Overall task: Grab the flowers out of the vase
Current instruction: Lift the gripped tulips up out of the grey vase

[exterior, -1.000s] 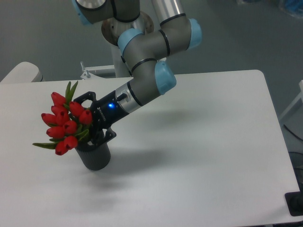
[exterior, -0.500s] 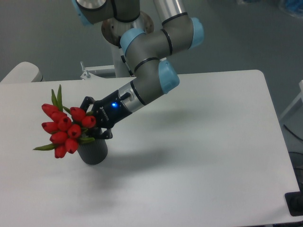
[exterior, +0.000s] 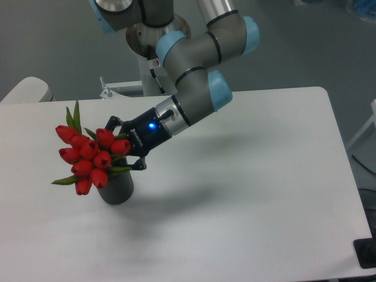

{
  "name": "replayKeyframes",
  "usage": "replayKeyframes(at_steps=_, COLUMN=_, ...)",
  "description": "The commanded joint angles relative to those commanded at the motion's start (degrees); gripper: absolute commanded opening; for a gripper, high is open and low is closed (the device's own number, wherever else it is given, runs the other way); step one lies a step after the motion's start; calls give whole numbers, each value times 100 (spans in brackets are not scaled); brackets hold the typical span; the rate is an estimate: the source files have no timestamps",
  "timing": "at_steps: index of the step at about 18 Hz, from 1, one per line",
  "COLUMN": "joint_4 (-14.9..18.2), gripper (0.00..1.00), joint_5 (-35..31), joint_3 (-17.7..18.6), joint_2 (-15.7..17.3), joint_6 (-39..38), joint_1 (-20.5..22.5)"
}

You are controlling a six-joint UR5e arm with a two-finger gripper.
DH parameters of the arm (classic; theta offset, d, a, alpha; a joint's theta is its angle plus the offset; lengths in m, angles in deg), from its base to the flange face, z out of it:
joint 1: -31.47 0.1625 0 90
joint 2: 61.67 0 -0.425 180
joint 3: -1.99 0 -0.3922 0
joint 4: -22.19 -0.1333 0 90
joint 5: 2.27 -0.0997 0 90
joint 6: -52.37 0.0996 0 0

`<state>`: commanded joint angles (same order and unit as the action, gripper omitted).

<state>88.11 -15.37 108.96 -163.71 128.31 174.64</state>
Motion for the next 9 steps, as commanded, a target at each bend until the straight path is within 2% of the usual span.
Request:
replayKeyframes(at_steps=4, joint_4=0, gripper=22, joint_5=79, joint_3=-9, joint_2=228, joint_6=-351, joint_1=44)
replayKeyframes(at_steps=6, joint_4=0, gripper=22, joint_5=316, joint_3=-35, joint_2=378, joint_6=-518, joint_1=70)
replayKeyframes(at_steps=9, joint_4=0, gripper=22, joint_5=370, joint_3=-158, joint_2=414, joint_6=-624, joint_1=97)
